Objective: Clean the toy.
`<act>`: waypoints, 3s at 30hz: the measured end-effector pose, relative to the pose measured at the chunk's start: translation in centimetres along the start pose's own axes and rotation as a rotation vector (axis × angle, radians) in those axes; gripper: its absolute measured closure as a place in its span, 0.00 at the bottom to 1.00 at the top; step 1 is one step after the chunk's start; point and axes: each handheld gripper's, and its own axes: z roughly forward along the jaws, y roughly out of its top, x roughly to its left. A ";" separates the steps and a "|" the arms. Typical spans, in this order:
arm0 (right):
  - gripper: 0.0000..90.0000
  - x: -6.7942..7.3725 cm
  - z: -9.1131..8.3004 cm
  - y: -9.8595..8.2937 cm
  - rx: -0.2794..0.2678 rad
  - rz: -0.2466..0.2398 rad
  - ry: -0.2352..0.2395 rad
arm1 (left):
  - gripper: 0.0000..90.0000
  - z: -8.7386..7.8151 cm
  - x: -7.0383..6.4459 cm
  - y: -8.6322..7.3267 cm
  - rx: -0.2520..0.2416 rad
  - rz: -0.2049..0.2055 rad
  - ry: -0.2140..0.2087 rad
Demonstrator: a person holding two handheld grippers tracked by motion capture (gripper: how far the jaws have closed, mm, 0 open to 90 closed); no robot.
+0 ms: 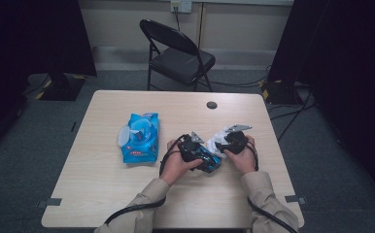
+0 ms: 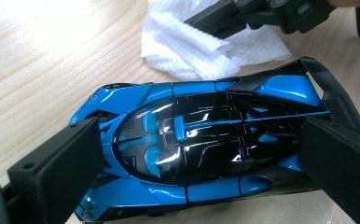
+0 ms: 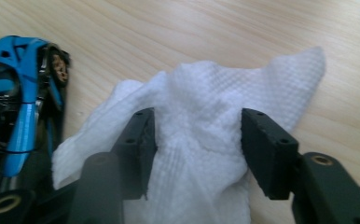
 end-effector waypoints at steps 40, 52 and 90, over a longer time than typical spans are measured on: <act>0.97 0.8 -4.3 5.2 -0.149 0.154 0.207 | 0.00 0.0 0.0 -0.2 -0.021 -0.001 -0.005; 0.96 2.6 0.0 3.8 -0.062 0.154 0.240 | 0.00 -0.1 0.1 -0.3 -0.021 0.003 -0.003; 0.96 1.9 0.4 0.6 0.019 -0.049 0.270 | 0.00 0.0 0.0 -0.3 -0.024 0.002 0.004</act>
